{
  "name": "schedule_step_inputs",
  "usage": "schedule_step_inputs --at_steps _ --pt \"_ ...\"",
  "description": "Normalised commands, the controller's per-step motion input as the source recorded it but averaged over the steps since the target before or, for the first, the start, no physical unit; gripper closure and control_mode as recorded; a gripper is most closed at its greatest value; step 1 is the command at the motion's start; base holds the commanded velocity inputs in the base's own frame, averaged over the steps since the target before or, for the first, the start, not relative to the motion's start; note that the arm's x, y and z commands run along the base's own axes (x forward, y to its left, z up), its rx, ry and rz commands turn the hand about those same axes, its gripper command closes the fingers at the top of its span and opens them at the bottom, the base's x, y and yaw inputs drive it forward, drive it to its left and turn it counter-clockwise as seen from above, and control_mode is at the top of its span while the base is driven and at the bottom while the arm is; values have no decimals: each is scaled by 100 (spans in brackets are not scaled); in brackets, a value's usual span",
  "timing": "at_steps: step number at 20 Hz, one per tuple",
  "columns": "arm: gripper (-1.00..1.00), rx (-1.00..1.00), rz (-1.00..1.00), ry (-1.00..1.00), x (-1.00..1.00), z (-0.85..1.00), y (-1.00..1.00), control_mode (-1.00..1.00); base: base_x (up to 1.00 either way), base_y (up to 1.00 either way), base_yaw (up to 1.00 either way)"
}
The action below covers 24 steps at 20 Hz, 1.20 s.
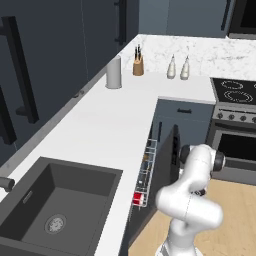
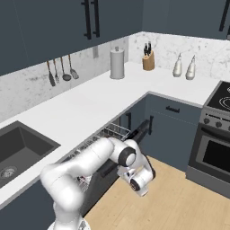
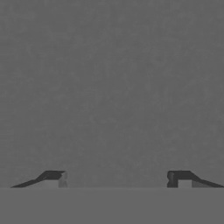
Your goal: Pick up the cup and bowl from the counter, place them in the dishwasher, and close the dishwasher door.
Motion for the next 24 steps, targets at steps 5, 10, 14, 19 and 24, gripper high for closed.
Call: schedule_step_inputs --at_steps 5,10,14,19,24 --pt "-100 -15 -19 0 41 15 100 -100 0 0 0" --pt "-100 -16 -19 0 44 11 100 -100 0 0 0" --pt "-100 -16 -19 0 49 8 100 -100 0 0 0" --pt "-100 -17 -20 0 52 2 100 -100 0 0 0" --pt "-100 -16 -19 3 48 0 100 -100 0 0 0"
